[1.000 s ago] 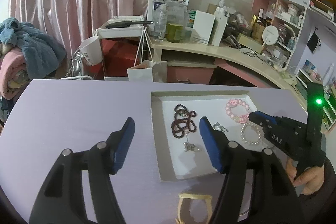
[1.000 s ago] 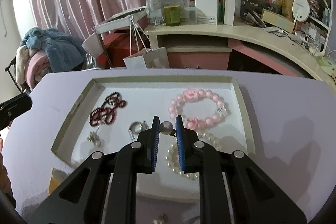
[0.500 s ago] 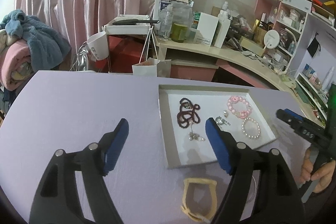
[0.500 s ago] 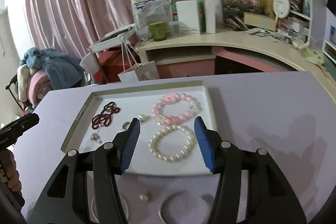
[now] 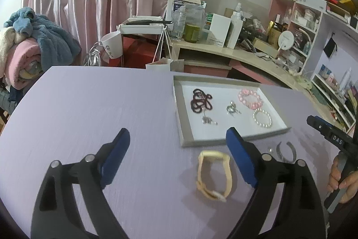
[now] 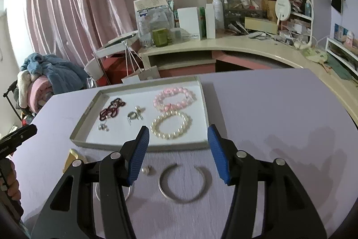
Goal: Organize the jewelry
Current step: 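Move the right tool to the silver cuff bangle while the left tool approaches the yellow watch band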
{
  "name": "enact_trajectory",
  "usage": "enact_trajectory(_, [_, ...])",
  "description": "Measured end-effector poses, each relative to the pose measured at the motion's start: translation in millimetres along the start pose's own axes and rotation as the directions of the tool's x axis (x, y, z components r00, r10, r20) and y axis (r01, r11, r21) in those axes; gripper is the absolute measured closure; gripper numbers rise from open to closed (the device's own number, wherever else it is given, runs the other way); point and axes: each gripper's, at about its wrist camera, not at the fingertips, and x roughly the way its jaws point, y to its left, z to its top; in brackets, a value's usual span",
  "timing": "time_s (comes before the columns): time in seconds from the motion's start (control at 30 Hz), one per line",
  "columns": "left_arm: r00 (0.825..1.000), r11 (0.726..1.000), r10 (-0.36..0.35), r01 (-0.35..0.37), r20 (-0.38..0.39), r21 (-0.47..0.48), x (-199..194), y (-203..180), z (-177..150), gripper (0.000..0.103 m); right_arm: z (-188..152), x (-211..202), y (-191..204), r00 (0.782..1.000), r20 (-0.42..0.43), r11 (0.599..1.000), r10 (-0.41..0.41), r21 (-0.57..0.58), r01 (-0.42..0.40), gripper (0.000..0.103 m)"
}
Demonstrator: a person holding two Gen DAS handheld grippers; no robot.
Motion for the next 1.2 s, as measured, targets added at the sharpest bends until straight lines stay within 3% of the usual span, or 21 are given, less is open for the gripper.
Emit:
enact_trajectory(0.23, [1.0,0.999,0.003,-0.004,0.018,0.042,-15,-9,-22,0.008,-22,0,0,0.999,-0.047,1.0,-0.01,0.008,0.011,0.046])
enact_trajectory(0.47, [1.0,0.997,0.009,-0.01,0.016,0.077,-19,-18,-39,0.003,-40,4,5,0.995,-0.094,0.999,-0.032,-0.012,0.031,0.034])
enact_trajectory(0.87, [1.0,0.996,0.007,-0.007,-0.001,0.084,-17,-18,-51,0.003,-57,24,15,0.977,-0.191,0.994,-0.1,-0.061,0.09,0.026])
enact_trajectory(1.2, [1.0,0.997,0.002,0.0,-0.025,0.076,-10,-16,-56,0.003,-57,40,17,0.963,-0.22,0.986,-0.158,-0.081,0.144,0.021])
